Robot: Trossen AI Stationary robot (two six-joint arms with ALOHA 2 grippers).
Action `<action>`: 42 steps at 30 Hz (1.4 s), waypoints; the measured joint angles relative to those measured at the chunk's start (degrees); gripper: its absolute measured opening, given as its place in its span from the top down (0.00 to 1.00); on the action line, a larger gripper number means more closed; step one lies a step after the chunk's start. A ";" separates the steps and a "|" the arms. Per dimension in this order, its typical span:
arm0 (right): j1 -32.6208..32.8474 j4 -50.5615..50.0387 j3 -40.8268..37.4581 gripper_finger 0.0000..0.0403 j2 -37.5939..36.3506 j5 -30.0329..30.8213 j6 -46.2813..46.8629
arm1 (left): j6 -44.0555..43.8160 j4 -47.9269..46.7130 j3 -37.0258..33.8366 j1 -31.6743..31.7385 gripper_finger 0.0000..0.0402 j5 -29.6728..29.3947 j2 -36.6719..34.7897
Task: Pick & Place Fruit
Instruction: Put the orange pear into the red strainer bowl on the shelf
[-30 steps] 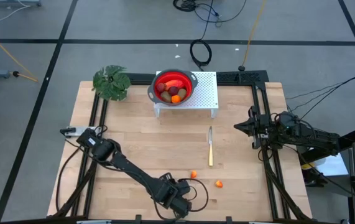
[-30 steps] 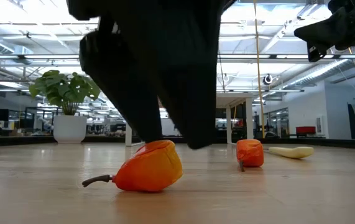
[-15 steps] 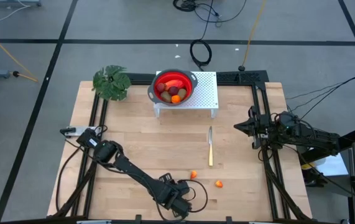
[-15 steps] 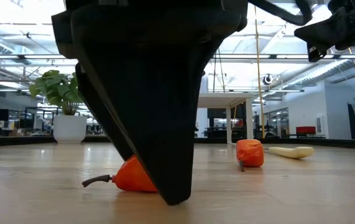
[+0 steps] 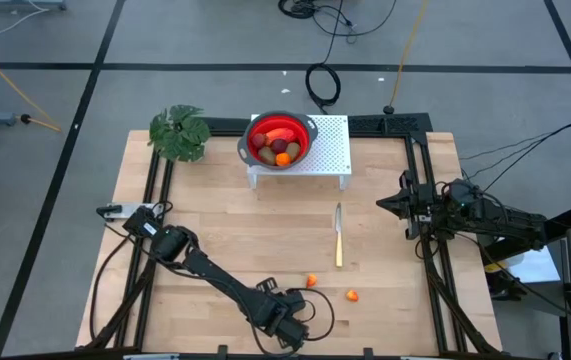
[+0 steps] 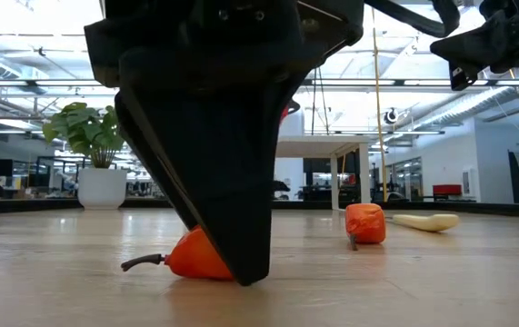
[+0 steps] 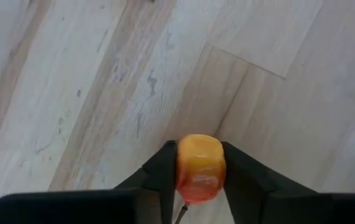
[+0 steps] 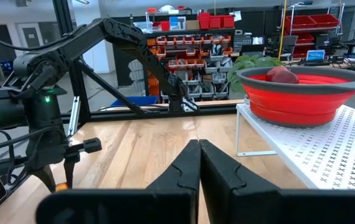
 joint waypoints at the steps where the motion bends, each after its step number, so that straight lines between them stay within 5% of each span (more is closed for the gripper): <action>1: 0.00 0.00 0.00 1.00 -0.01 0.00 0.00 | 0.00 -0.02 0.00 0.00 0.75 -0.03 0.00; 26: 0.02 0.03 0.00 1.00 0.00 -0.02 0.00 | 0.82 2.10 0.04 4.55 0.79 0.39 -6.84; 42: 0.09 0.04 0.00 1.00 -0.02 -0.02 0.02 | 17.27 30.72 0.07 6.29 0.79 -1.23 -15.28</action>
